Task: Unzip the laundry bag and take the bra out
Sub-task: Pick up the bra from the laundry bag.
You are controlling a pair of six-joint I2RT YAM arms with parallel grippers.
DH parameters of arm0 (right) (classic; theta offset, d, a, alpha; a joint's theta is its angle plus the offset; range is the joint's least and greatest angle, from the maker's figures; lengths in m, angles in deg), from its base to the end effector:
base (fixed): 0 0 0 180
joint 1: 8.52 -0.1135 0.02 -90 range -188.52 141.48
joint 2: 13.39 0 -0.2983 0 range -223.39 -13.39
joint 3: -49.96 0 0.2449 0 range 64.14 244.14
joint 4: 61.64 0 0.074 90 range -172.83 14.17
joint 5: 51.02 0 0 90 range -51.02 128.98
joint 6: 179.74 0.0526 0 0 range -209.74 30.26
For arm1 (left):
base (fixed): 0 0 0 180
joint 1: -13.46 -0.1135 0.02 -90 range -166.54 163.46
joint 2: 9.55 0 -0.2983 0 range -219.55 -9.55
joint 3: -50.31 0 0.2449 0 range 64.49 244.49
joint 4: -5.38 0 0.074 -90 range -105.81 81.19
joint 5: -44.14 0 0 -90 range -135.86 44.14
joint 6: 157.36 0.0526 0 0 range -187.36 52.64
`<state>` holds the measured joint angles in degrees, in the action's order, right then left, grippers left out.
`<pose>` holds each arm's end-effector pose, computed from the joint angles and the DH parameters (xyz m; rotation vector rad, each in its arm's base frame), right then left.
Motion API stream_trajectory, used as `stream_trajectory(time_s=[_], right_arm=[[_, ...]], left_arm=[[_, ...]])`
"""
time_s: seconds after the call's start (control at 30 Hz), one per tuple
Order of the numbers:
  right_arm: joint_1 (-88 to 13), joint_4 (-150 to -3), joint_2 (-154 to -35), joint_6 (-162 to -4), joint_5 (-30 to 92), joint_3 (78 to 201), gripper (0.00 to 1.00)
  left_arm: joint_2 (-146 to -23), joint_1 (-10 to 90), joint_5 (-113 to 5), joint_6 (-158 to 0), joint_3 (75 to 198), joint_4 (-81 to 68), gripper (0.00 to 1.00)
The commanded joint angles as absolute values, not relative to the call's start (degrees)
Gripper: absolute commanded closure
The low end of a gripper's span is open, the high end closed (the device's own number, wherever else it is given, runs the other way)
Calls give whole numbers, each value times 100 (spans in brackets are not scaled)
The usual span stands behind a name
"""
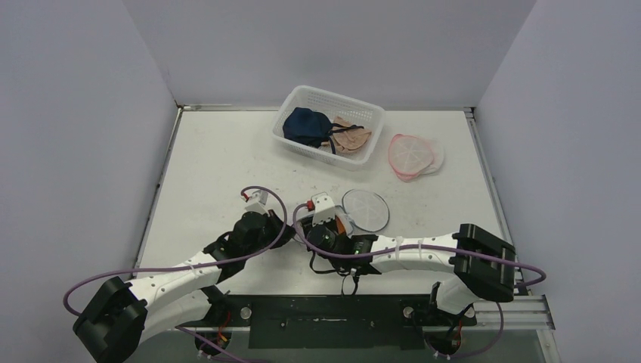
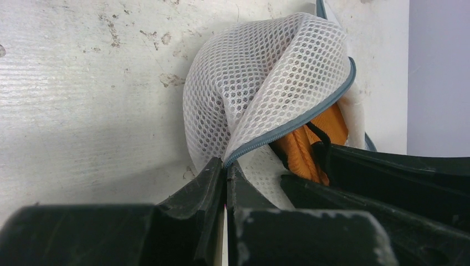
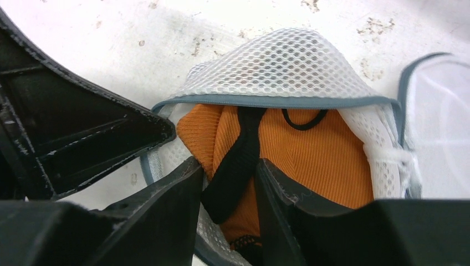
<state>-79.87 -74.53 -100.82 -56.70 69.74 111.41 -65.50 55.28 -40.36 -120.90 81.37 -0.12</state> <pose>0.1277 0.2942 0.2294 -0.4395 2.1301 0.4514 0.1406 -0.1190 0.1937 -0.2886 2.2110 -0.8720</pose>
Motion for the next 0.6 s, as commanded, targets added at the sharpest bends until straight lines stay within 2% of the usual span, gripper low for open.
stream_trajectory(time_s=[0.0,0.13,0.2,0.43,0.57], right_arm=[[-7857,-7301,-9622,-5388,7381,10954,63],[-7814,-7318,-9454,-5302,7466,10813,66],[-7797,-7191,-9346,-5350,7371,10716,63],[-7866,-6931,-9472,-5763,6927,10872,29],[-7953,-7058,-9710,-5903,6973,11123,25]], left_arm=[[-6527,5503,-4093,-12114,8243,305,100],[-6536,5501,-4094,-12115,8225,329,100],[-6536,5502,-4090,-12115,8225,324,100],[-6547,5503,-4101,-12125,8250,334,100],[-6537,5501,-4107,-12126,8262,315,100]])
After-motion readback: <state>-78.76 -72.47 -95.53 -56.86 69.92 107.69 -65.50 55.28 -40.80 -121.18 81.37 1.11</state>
